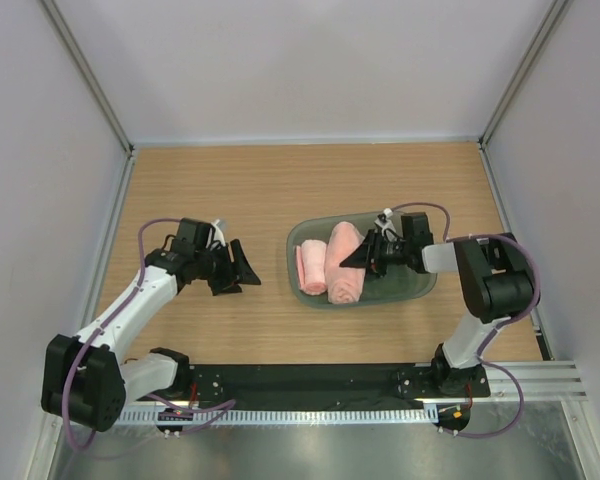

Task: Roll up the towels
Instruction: Place the rolled towel into the container

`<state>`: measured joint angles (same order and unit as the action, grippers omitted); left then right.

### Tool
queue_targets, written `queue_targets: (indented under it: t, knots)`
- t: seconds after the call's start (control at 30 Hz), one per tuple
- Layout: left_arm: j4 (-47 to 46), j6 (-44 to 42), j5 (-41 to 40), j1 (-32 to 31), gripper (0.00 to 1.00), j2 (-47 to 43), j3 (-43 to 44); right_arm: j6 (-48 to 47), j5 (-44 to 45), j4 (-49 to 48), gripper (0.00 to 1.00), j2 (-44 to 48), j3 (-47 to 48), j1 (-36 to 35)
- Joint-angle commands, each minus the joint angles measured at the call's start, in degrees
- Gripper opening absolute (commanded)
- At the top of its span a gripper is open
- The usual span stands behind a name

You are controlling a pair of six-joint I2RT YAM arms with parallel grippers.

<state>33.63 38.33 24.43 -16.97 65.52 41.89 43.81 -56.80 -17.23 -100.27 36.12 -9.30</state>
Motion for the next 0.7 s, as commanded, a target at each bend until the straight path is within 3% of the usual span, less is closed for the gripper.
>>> queue_targets:
  t: [0.0,0.1,0.2,0.23,0.33,0.53,0.67]
  knots:
    - [-0.3,-0.8,-0.1,-0.3,0.61,0.1,0.8,-14.2,13.4,19.9,0.01,3.8,3.5,-1.1]
    - [-0.3,-1.0,-0.1,-0.3,0.60,1.6,1.0,-16.9,21.3,27.7,0.01,5.5,5.9,-2.7]
    - [-0.1,-1.1,-0.3,-0.3,0.59,1.5,1.1,-23.2,32.3,38.3,0.09,5.6,12.6,-5.7]
    - [-0.2,-1.0,-0.4,-0.3,0.60,1.2,1.0,-23.9,34.3,39.8,0.20,5.2,13.4,-6.3]
    - [-0.2,-1.1,-0.7,-0.3,0.60,0.7,0.9,-24.0,38.5,43.1,0.39,3.9,15.4,-9.4]
    - [-0.2,-1.1,-0.5,-0.3,0.59,0.8,1.0,-24.7,46.2,49.6,0.55,4.2,19.8,-13.5]
    - [-0.1,-1.1,-0.5,-0.3,0.60,0.8,1.1,-25.0,49.3,54.7,0.71,7.6,22.8,-14.4]
